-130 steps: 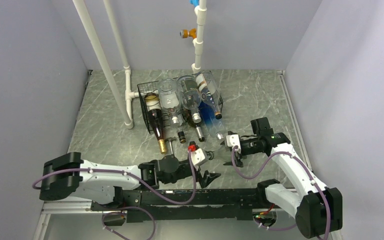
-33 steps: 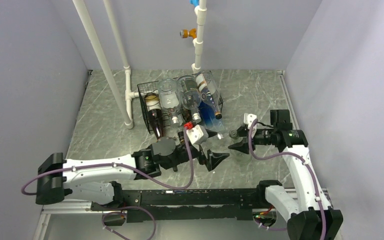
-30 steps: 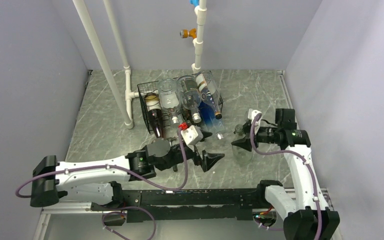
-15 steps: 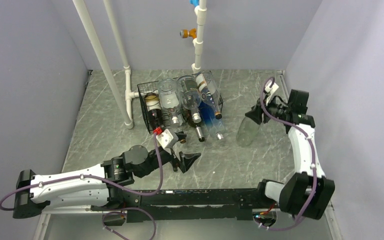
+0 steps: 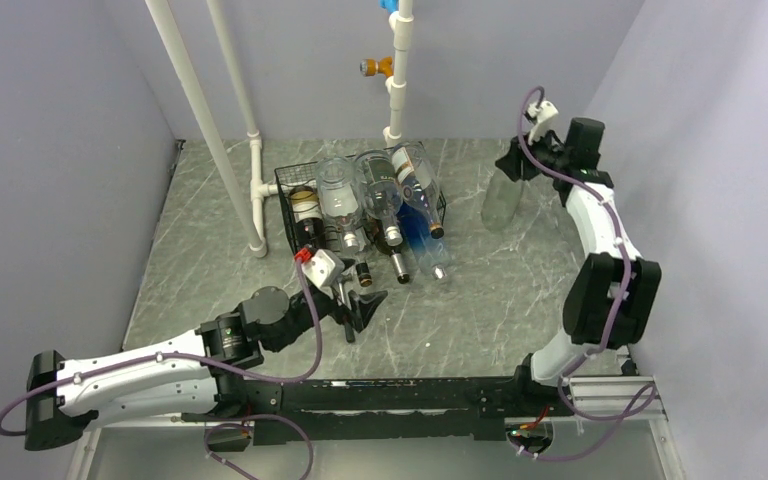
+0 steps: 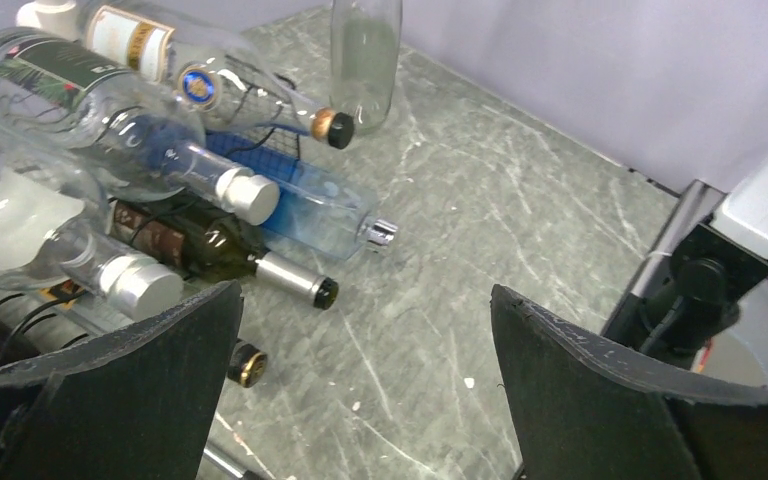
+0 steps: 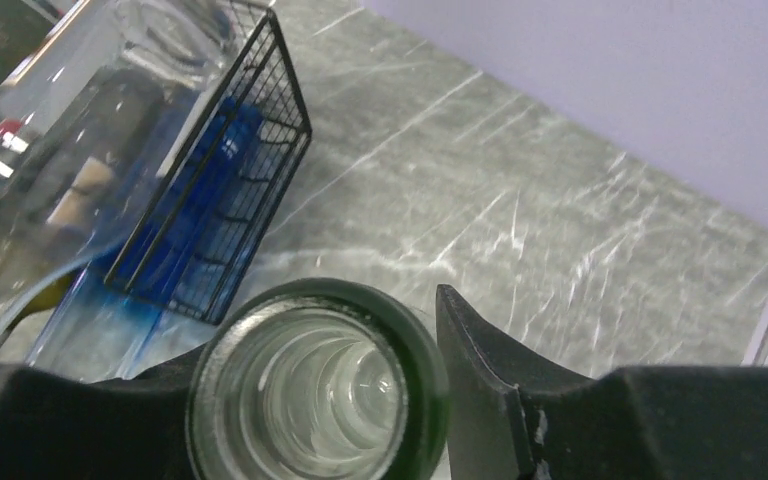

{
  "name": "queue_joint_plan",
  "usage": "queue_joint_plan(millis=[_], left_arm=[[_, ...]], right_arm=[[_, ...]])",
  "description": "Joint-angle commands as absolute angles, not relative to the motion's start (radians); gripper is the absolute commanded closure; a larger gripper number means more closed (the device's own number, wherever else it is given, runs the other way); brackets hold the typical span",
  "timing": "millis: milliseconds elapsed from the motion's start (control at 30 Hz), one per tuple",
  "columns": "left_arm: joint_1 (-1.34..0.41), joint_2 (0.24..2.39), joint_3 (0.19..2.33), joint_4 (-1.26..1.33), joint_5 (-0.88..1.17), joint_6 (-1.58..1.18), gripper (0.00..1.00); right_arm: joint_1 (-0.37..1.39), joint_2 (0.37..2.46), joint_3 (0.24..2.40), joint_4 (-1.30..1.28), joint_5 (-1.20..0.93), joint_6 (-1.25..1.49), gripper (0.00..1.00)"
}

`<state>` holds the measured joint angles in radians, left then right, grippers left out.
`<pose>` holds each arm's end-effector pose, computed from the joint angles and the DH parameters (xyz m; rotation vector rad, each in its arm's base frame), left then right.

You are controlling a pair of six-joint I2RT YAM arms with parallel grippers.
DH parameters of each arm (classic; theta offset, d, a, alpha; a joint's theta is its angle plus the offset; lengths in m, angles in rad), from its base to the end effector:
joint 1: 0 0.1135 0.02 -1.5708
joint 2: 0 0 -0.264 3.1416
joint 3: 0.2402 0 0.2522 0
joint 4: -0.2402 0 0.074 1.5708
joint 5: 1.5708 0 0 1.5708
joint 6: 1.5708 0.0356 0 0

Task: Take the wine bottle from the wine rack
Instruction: Place the wine bottle at the center of the board.

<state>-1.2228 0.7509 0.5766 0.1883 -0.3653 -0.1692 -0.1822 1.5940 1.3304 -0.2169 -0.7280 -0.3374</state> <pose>0.0753 -0.1704 0.3117 0.5414 1.5224 -0.8075 0.3657 -0.0433 0.3250 -0.5831 1.8545 0.4023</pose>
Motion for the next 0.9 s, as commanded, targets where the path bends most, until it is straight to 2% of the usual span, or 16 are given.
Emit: queue_joint_plan(millis=[0,433,667,767,867], left_arm=[[-1.167,0.778,0.626,0.167,-0.339,-0.169,0.01],[-1.012,0.843,0.680,0.132,-0.239,-0.213,0.00],[-0.940,0.879,0.703,0.128,-0.158,-0.250,0.01],[-0.924,0.877,0.698,0.128,-0.149,-0.265,0.01],[-0.907,0.873,0.687,0.139,-0.134,-0.286,0.00]], right_arm=[[-0.088,1.645,1.501,-0.008,-0.641,-0.283,1.00],[-0.006,2.001,1.922,0.033,-0.571,-0.180,1.00],[0.040,2.077,1.985,0.035,-0.567,-0.178,0.99],[0.040,2.075,1.966,0.030,-0.587,-0.192,0.90],[0.040,2.062,1.939,0.022,-0.614,-0.205,0.69]])
